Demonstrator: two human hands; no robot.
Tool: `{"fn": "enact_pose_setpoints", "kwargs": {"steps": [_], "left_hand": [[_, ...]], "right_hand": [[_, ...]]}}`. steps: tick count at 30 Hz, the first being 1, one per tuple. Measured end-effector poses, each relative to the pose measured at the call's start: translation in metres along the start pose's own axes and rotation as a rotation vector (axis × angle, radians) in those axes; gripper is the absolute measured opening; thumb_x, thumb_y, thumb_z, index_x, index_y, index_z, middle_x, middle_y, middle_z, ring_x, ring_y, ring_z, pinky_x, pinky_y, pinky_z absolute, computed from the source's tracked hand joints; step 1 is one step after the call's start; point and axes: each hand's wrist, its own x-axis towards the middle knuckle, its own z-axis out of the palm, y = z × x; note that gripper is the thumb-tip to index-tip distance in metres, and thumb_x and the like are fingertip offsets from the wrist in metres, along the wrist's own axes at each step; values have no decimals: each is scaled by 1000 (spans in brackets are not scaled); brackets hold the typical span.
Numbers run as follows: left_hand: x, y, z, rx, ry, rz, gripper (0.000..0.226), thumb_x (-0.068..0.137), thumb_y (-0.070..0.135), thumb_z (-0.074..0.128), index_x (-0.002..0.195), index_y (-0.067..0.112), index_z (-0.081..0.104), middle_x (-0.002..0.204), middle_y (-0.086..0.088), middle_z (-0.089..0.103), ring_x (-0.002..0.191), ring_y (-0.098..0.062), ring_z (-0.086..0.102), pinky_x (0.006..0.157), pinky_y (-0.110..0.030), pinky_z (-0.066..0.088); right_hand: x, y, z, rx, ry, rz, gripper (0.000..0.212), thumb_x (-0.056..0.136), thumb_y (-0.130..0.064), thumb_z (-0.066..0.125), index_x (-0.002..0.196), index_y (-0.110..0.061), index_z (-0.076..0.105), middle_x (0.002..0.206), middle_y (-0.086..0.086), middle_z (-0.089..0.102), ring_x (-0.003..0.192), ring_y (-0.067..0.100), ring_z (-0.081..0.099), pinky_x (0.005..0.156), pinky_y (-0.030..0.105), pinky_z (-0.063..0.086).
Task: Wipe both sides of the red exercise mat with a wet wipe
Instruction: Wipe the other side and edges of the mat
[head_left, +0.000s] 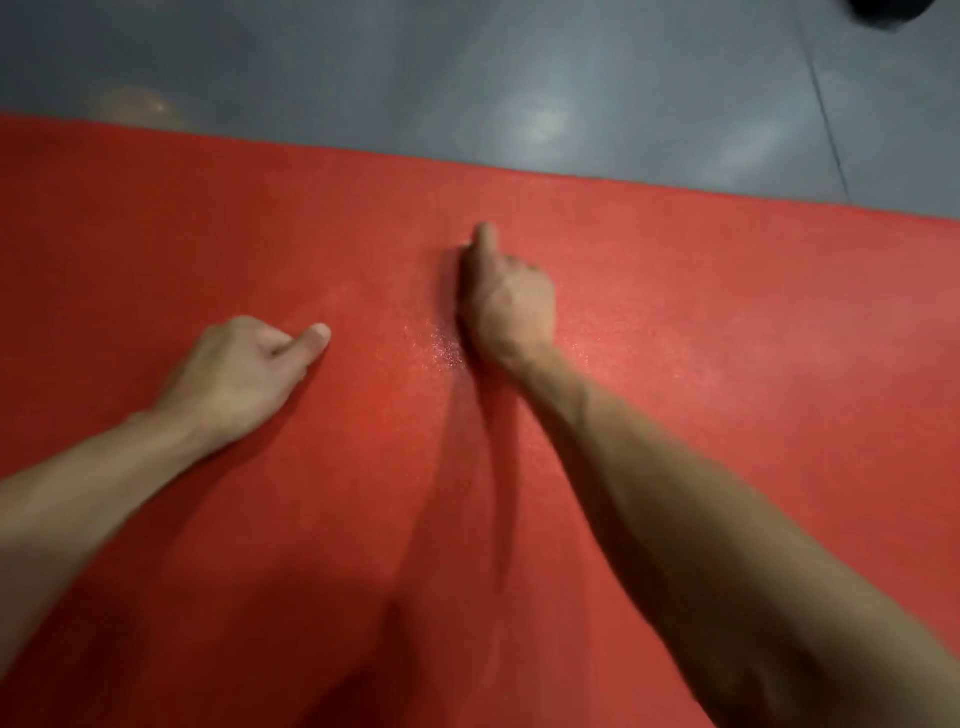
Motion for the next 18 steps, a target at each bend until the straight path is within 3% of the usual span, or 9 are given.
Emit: {"fn": "enact_pose_setpoints", "kwargs": {"steps": [3, 6, 8, 10, 11, 14, 18], "left_hand": [[-28, -14, 4, 71, 89, 239, 68, 98, 62, 45, 60, 6, 45, 49, -9, 45, 50, -26, 51, 54, -42, 37], [-58, -38, 5, 71, 247, 302, 51, 101, 53, 48, 67, 15, 52, 57, 0, 51, 56, -24, 50, 56, -40, 37], [-71, -62, 5, 121, 352, 341, 34, 100, 43, 45, 94, 19, 69, 95, -4, 70, 92, -28, 62, 84, -44, 48], [-81, -88, 7, 233, 375, 279, 47, 98, 41, 44, 131, 13, 63, 144, -12, 57, 136, -34, 48, 114, -52, 35], [-86, -96, 8, 282, 368, 213, 57, 98, 43, 42, 145, 13, 52, 158, -13, 43, 148, -35, 36, 121, -53, 26], [-101, -117, 18, 374, 338, 118, 71, 99, 49, 33, 162, 17, 27, 170, -13, 17, 158, -31, 13, 127, -52, 10], [-102, -120, 21, 375, 337, 117, 70, 99, 48, 32, 163, 21, 23, 171, -10, 14, 158, -29, 10, 127, -53, 10]], "right_hand": [[-19, -34, -3, 30, -48, -249, 23, 103, -25, 45, 123, -14, 52, 71, 7, 69, 69, 33, 69, 65, 36, 39], [-22, 35, -18, -88, -112, -111, 26, 105, -29, 41, 126, -16, 48, 81, 14, 71, 75, 39, 68, 61, 37, 37], [-27, 104, -30, -145, -95, 154, 28, 107, -35, 36, 124, -15, 45, 92, 21, 71, 82, 43, 68, 64, 40, 44], [-37, 144, -45, -154, -66, 388, 30, 107, -38, 34, 118, -11, 43, 99, 29, 68, 90, 48, 66, 73, 47, 49], [-39, 148, -47, -142, -53, 438, 31, 107, -37, 34, 116, -10, 43, 101, 32, 66, 93, 51, 65, 76, 49, 48], [-34, 95, -32, -78, -22, 382, 28, 106, -30, 34, 121, -9, 43, 102, 29, 67, 92, 49, 65, 71, 47, 46], [-32, -38, 3, -20, -57, 49, 33, 104, -22, 38, 135, -13, 41, 92, 12, 72, 80, 37, 69, 63, 37, 35]]}}
